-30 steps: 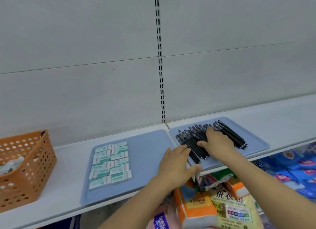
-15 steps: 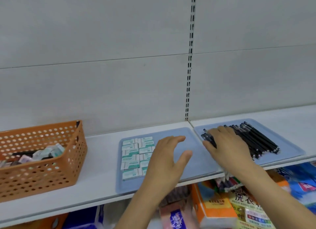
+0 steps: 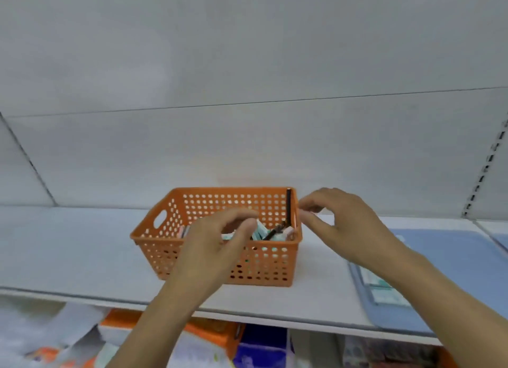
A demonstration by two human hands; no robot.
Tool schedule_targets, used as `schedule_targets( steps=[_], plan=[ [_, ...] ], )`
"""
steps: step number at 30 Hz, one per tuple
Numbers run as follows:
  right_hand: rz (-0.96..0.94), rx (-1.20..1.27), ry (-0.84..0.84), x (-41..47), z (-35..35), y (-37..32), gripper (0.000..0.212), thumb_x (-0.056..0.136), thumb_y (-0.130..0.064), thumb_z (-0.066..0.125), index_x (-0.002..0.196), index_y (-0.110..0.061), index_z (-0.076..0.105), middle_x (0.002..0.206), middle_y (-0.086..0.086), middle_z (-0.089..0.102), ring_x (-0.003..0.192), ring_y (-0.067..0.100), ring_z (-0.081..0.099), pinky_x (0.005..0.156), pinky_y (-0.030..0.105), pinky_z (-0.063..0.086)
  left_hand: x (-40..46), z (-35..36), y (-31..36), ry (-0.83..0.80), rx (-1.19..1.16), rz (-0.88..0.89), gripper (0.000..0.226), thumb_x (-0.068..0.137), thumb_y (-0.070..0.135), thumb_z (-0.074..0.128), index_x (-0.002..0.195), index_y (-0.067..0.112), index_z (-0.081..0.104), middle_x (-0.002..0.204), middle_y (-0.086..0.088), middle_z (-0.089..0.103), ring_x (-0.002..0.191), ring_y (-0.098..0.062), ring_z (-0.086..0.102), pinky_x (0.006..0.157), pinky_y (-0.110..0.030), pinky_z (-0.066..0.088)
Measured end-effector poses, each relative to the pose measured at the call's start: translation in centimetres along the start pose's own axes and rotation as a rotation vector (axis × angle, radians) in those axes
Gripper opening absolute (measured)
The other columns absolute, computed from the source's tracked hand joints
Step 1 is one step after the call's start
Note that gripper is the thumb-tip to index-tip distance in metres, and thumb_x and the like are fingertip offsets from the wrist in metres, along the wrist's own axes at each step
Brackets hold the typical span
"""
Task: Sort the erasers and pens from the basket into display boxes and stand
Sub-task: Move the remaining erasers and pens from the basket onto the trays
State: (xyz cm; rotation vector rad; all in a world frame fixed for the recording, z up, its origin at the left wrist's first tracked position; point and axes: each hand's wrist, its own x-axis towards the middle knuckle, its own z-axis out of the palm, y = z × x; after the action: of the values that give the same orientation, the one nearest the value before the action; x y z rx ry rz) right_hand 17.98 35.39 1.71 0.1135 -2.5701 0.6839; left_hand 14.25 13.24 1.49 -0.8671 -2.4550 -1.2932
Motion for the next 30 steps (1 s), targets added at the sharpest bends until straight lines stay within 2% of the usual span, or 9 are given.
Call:
schedule_targets(
  steps=[4,9,11,13,17,20,25,28,30],
  plan=[
    [-0.005,-0.048,-0.14,4.2,3.2,-2.4,0.02,0.091,-0.033,0.06,0.109,-0.026,0.067,0.102,-0.011,0.067,0.093,0.009,0.059,0.085,0.035,0.05,3.0,-4.2,-4.5,-0.058,0.075,-0.096,0.014,0.093,0.028,0.061,0.096,0.04,0.068,0.089,0.03,0.064,0.087,0.015,0.058,0.071,-0.002,0.041],
    [0.093,-0.222,-0.388,8.6,6.5,-3.6,0.03,0.09,-0.037,0.061,0.111,-0.017,0.066,0.107,-0.002,0.067,0.093,0.017,0.063,0.087,0.039,0.052,8.3,-5.1,-8.9,-0.433,0.279,-0.145,0.023,0.096,0.028,0.058,0.117,0.03,0.065,0.111,0.014,0.064,0.096,0.0,0.06,0.08,-0.016,0.046],
    [0.161,-0.306,-0.523,9.9,7.9,-3.7,0.028,0.088,-0.039,0.064,0.099,-0.013,0.063,0.095,0.004,0.066,0.081,0.019,0.062,0.077,0.035,0.052,10.0,-4.1,-9.6,-0.61,0.343,-0.155,0.03,0.096,0.026,0.059,0.125,0.023,0.061,0.117,0.006,0.064,0.1,-0.008,0.061,0.086,-0.023,0.048],
    [0.227,-0.338,-0.632,10.7,9.1,-3.7,0.028,0.088,-0.038,0.066,0.076,-0.017,0.052,0.073,0.0,0.054,0.061,0.016,0.049,0.058,0.029,0.041,11.4,-2.6,-10.2,-0.712,0.407,-0.18,0.03,0.095,0.027,0.059,0.124,0.017,0.062,0.118,0.0,0.066,0.096,-0.013,0.062,0.087,-0.03,0.05],
    [0.339,-0.313,-0.72,11.7,10.6,-3.1,0.038,0.084,-0.037,0.071,0.068,-0.023,0.039,0.068,-0.006,0.046,0.059,0.011,0.044,0.055,0.025,0.035,13.4,0.0,-11.0,-0.694,0.477,-0.357,0.034,0.096,0.035,0.056,0.096,0.003,0.066,0.085,-0.009,0.071,0.07,-0.021,0.068,0.069,-0.032,0.056],
    [0.377,-0.261,-0.741,11.9,11.0,-2.7,0.041,0.082,-0.036,0.074,0.067,-0.023,0.038,0.066,-0.006,0.042,0.057,0.012,0.041,0.053,0.025,0.032,14.2,1.3,-10.6,-0.704,0.416,-0.441,0.033,0.093,0.037,0.06,0.087,0.005,0.058,0.075,-0.008,0.064,0.067,-0.022,0.066,0.066,-0.033,0.059],
    [0.4,-0.248,-0.719,12.0,11.3,-2.4,0.038,0.081,-0.032,0.075,0.07,-0.025,0.039,0.072,-0.005,0.047,0.062,0.012,0.046,0.053,0.025,0.036,13.8,2.5,-10.8,-0.752,0.344,-0.531,0.037,0.087,0.031,0.071,0.111,0.006,0.056,0.096,-0.009,0.065,0.077,-0.02,0.066,0.067,-0.031,0.06],
    [0.418,-0.252,-0.717,12.1,11.2,-2.2,0.037,0.081,-0.022,0.072,0.07,-0.024,0.037,0.075,-0.003,0.047,0.064,0.013,0.047,0.053,0.025,0.038,13.2,2.6,-10.7,-0.708,0.25,-0.594,0.041,0.085,0.024,0.073,0.116,0.007,0.052,0.09,-0.006,0.06,0.068,-0.015,0.06,0.05,-0.022,0.051],
    [0.411,-0.242,-0.715,12.1,11.2,-2.3,0.033,0.081,-0.018,0.069,0.071,-0.023,0.039,0.075,-0.002,0.048,0.065,0.015,0.048,0.053,0.025,0.038,13.1,2.5,-10.7,-0.654,0.141,-0.632,0.039,0.084,0.021,0.074,0.113,0.004,0.054,0.083,-0.007,0.061,0.062,-0.015,0.058,0.051,-0.025,0.053]
  ],
)
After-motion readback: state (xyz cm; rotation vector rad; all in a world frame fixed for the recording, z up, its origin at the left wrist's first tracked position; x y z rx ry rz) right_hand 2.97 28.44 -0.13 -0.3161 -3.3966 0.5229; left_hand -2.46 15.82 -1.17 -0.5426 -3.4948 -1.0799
